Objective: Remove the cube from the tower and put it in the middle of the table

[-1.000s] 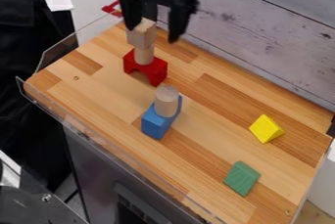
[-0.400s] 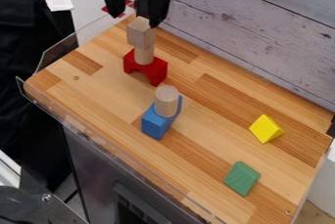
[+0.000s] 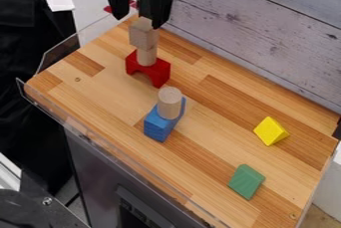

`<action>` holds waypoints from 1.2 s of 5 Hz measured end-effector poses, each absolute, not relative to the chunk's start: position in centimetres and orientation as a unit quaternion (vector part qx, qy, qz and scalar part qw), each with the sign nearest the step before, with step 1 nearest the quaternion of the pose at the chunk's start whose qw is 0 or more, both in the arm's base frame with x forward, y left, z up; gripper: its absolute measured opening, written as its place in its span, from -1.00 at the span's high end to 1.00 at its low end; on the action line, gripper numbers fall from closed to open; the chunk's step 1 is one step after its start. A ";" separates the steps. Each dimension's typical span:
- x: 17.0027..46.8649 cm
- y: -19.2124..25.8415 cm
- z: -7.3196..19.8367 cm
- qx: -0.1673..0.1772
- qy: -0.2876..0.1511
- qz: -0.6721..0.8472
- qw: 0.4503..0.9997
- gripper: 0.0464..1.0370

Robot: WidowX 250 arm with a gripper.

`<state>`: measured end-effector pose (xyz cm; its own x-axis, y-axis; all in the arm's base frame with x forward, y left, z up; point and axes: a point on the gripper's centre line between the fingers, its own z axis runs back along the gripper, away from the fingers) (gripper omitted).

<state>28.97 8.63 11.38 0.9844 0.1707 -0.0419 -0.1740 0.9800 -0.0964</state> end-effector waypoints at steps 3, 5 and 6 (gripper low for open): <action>29.1 9.7 9.7 -0.063 0.045 0.091 0.993 -0.91; 29.5 9.4 9.1 -0.066 0.056 0.085 0.993 -0.91; 29.9 9.4 8.0 -0.074 0.070 0.085 0.991 -0.91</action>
